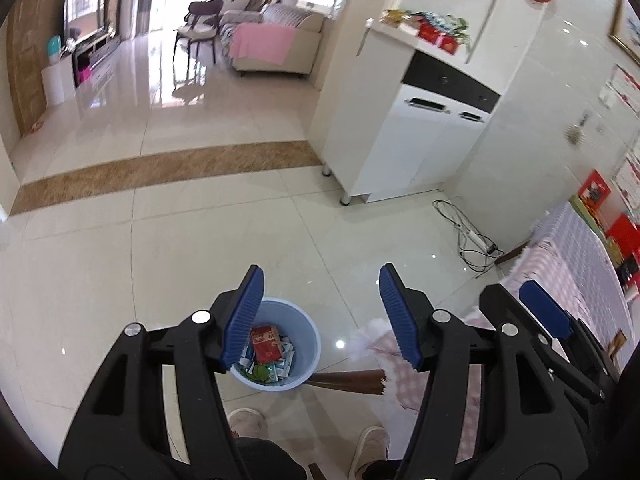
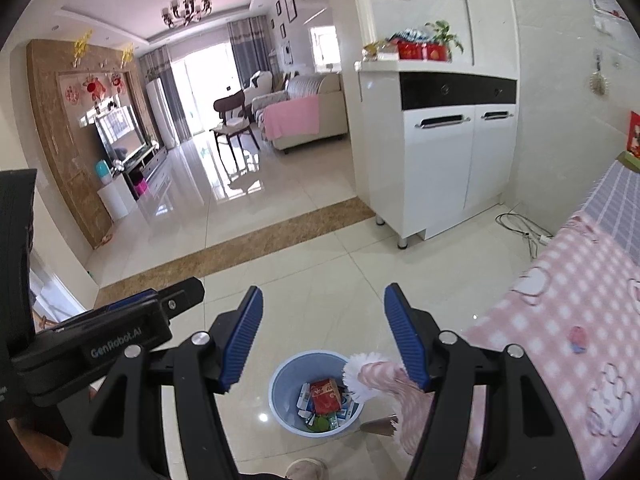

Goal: Collect trash
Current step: 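Move both open tools back to the table toward the red printed flyer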

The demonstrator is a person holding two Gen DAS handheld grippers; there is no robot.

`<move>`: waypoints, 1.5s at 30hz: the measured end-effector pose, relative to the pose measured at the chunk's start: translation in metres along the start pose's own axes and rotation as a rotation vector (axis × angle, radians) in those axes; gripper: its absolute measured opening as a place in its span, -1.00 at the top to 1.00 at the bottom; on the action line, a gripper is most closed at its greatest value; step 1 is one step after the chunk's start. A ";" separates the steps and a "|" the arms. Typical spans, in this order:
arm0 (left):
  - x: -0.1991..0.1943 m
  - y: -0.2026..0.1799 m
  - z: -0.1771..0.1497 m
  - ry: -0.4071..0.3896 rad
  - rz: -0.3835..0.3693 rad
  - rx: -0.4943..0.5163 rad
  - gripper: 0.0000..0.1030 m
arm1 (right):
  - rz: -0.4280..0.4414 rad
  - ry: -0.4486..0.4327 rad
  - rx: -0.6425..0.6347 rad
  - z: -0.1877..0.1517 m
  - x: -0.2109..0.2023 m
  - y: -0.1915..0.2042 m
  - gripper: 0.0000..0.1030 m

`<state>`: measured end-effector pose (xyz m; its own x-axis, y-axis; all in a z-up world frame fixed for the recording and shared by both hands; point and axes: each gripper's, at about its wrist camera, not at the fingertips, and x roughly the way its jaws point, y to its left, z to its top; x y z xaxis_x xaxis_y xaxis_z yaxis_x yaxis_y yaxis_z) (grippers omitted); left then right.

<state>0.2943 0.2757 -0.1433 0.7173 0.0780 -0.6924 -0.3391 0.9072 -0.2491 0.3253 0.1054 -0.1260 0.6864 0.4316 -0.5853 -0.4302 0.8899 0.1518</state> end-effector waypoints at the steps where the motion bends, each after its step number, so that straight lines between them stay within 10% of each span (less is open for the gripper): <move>1: -0.006 -0.006 -0.001 -0.007 -0.005 0.014 -0.16 | -0.004 -0.009 0.003 0.001 -0.007 -0.002 -0.22; 23: -0.096 -0.222 -0.071 -0.085 -0.211 0.343 -0.40 | -0.286 -0.202 0.202 -0.050 -0.213 -0.180 -0.29; 45: -0.063 -0.450 -0.198 0.173 -0.470 0.662 -0.44 | -0.599 -0.127 0.496 -0.168 -0.324 -0.385 -0.30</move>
<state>0.2815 -0.2195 -0.1220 0.5725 -0.3855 -0.7236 0.4395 0.8894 -0.1261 0.1693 -0.4018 -0.1286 0.7932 -0.1552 -0.5889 0.3254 0.9254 0.1944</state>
